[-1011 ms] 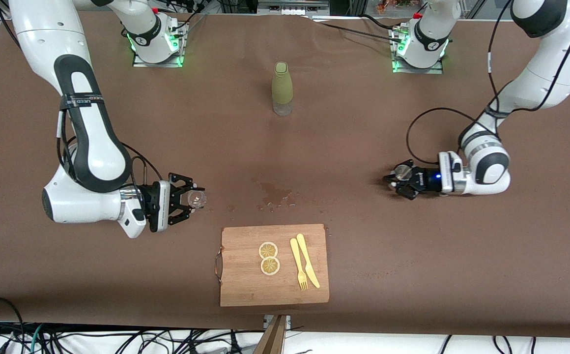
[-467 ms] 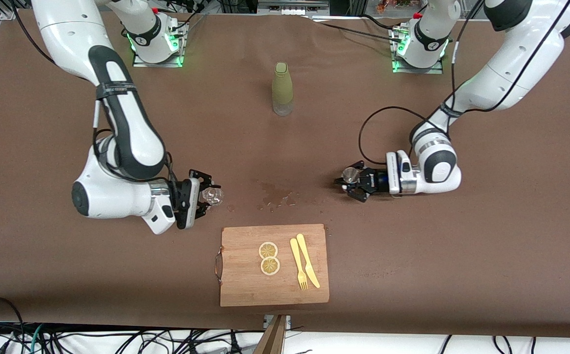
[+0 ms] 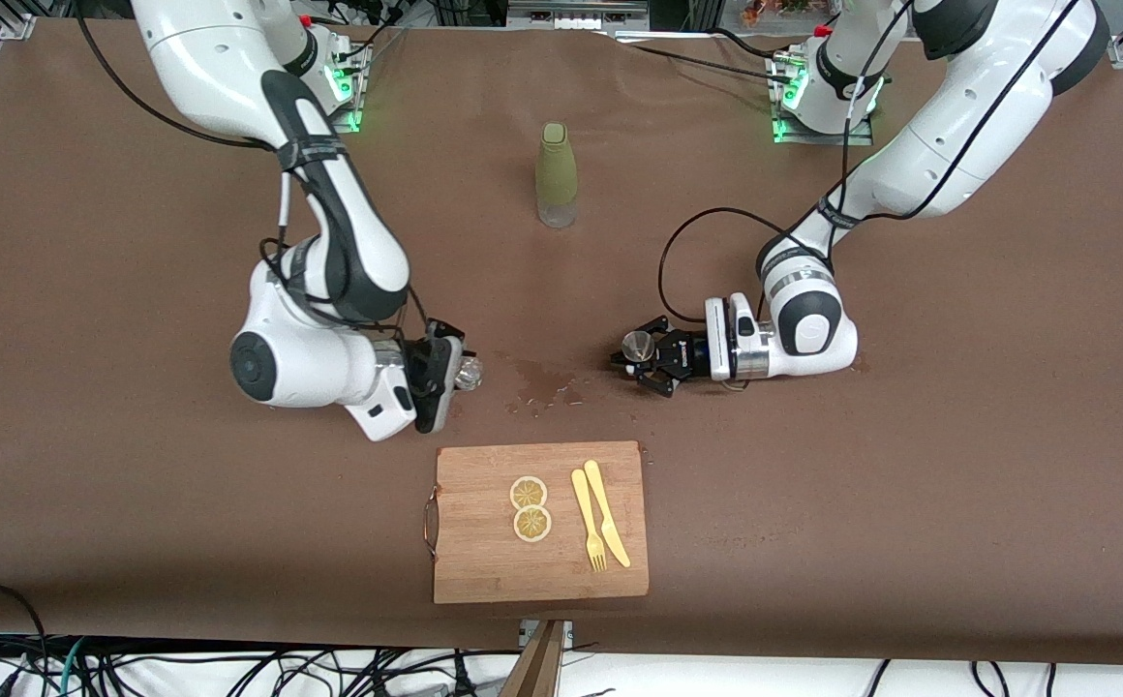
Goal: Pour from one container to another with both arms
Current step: 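Lift the beaker with the right gripper over the jigger held by the left gripper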
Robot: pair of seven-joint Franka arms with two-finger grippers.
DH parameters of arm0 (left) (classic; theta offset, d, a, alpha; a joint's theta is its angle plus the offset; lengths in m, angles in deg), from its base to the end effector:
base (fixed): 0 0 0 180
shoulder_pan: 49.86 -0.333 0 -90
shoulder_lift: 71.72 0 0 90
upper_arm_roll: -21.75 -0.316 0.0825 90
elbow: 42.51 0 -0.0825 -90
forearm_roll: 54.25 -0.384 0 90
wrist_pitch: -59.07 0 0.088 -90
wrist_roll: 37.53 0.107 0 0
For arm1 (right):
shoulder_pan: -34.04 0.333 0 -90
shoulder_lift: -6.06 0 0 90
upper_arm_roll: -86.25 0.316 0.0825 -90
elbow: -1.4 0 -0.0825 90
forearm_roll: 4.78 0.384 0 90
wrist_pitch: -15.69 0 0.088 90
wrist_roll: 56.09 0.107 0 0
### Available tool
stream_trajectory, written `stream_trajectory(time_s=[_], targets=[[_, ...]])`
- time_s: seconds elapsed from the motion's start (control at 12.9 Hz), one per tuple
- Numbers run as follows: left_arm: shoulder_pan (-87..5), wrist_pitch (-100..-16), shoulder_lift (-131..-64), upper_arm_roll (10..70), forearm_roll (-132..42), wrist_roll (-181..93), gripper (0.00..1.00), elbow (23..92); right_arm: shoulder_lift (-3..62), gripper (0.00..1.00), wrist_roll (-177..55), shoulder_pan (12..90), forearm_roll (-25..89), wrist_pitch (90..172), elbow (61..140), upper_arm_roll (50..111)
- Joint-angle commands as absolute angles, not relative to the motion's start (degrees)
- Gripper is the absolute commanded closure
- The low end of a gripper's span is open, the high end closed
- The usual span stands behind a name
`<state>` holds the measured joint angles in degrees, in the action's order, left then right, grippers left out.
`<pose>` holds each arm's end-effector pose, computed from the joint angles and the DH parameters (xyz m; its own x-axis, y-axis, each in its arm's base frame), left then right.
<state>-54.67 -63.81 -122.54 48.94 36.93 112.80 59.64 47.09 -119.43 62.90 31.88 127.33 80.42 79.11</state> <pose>0.5758 -0.2663 0.1136 0.0381 -0.1303 0.9907 -0.9971 -0.0700 0.0292 0.6474 0.3208 0.2887 0.3786 0.8689 0.3189 0.8939 -0.2539 -0.3694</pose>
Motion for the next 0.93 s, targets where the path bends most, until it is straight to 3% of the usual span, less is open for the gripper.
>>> stream_trajectory(time_s=[0.0,0.39,0.86], targets=[[-53.0,-64.1,-126.4,49.1,38.7,114.1,1.0,54.5,48.2,0.64,-114.0,65.4,29.2,127.9,78.2,78.2],[-50.2,-68.8,-129.3,50.2,41.6,114.3,1.0,50.0,48.3,0.64,-106.5,69.5,27.7,129.7,78.0,78.1],[-47.7,-69.1,-132.4,50.3,43.7,114.9,1.0,45.9,50.4,0.64,-102.0,75.6,27.2,129.8,74.6,73.1]])
